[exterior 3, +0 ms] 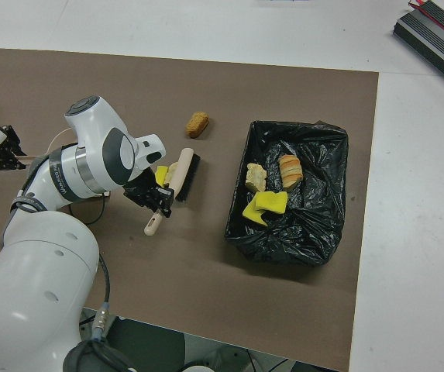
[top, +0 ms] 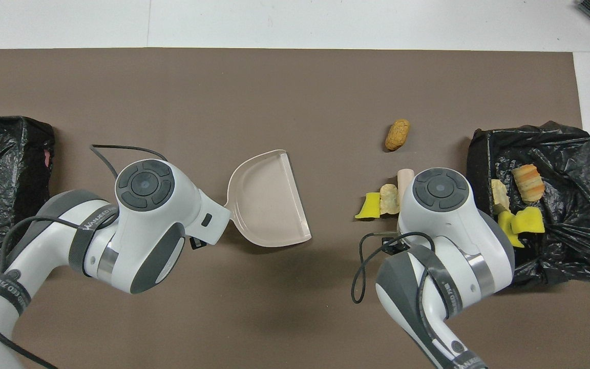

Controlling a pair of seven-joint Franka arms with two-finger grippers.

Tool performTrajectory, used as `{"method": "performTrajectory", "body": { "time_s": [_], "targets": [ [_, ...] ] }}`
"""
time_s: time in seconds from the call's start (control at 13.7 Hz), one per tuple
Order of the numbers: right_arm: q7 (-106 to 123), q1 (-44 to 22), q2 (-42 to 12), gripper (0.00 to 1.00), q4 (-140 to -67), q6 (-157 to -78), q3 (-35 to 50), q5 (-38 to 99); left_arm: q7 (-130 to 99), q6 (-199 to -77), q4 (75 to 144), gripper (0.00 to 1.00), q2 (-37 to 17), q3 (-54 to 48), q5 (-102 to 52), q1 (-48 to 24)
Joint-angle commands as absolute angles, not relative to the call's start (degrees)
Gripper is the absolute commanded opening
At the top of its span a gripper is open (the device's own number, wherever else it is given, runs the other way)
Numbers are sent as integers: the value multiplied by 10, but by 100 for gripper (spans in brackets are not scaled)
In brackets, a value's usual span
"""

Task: Sweep and dump trash in bin
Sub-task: 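Sweep the yellow sponge and bread into the dustpan with the right gripper's brush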

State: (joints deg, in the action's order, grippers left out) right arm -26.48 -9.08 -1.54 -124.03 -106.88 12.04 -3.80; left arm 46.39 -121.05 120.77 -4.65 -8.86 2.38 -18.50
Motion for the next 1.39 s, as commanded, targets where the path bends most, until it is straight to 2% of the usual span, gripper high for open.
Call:
{"method": "performTrajectory", "body": {
  "time_s": [0.0, 0.29, 0.51, 0.66, 1.02, 1.32],
  "targets": [
    [-251, -114, -6, 0, -1249, -1113, 122, 23, 418, -1222, 1234, 0, -26, -83, 32, -192],
    [-302, -157, -53, 0, -1202, -1156, 123, 100, 400, -1223, 1236, 0, -24, -83, 31, -192],
    [-324, -202, -104, 0, -1188, -1228, 124, 126, 400, -1223, 1236, 0, -25, -83, 31, -192],
    [-328, -224, -119, 0, -1160, -1234, 124, 138, 400, -1223, 1236, 0, -25, -83, 31, -192],
    [-316, -255, -127, 0, -1124, -1242, 124, 149, 400, -1222, 1236, 0, -25, -83, 31, -192],
    [-217, -222, -92, 0, -1126, -1210, 120, 145, 400, -1220, 1237, 0, -23, -83, 30, -192]
  ]
}}
